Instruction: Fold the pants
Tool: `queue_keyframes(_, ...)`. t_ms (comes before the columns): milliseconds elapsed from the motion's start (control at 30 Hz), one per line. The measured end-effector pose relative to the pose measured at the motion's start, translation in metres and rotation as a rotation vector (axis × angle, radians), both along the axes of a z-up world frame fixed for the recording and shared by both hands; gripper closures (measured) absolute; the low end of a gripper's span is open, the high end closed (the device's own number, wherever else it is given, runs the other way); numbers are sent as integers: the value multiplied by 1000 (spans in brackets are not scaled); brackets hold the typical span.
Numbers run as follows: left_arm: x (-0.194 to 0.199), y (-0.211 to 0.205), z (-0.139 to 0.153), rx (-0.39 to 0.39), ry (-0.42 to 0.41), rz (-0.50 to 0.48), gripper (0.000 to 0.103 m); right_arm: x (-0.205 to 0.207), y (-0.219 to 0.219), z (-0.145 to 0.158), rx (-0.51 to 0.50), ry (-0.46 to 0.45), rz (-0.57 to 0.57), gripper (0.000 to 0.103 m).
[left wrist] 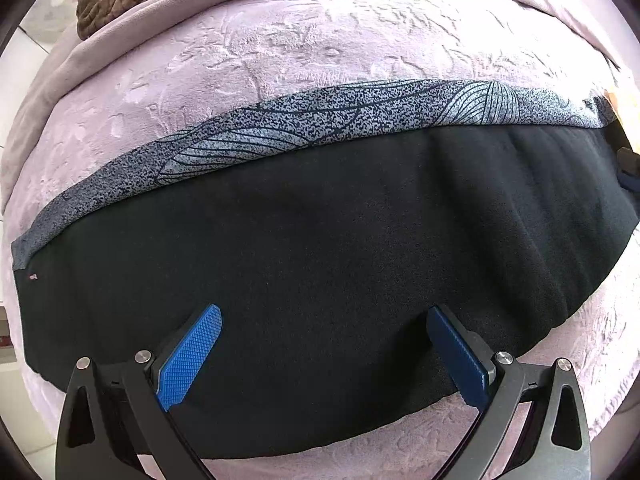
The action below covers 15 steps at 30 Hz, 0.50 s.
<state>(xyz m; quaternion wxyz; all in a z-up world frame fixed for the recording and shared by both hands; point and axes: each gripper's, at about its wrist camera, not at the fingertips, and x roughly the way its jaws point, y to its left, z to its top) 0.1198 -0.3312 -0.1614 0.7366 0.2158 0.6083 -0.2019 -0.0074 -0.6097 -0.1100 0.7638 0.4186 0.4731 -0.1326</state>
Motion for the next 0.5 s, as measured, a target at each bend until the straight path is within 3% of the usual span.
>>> queue_keyframes(67, 6, 1, 9, -18, -18, 9, 0, 4, 2, -1, -6, 11, 15, 77)
queue_keyframes(167, 29, 2, 26, -56, -81, 45, 0, 11, 4, -1, -17, 20, 40, 63)
queue_keyframes(367, 82, -4, 29, -76, -136, 162, 0, 46, 17, -3, -31, 9, 138, 63)
queue_keyframes(500, 99, -12, 4, -6, -158, 179, 0, 80, 25, -9, -100, 18, 214, 63)
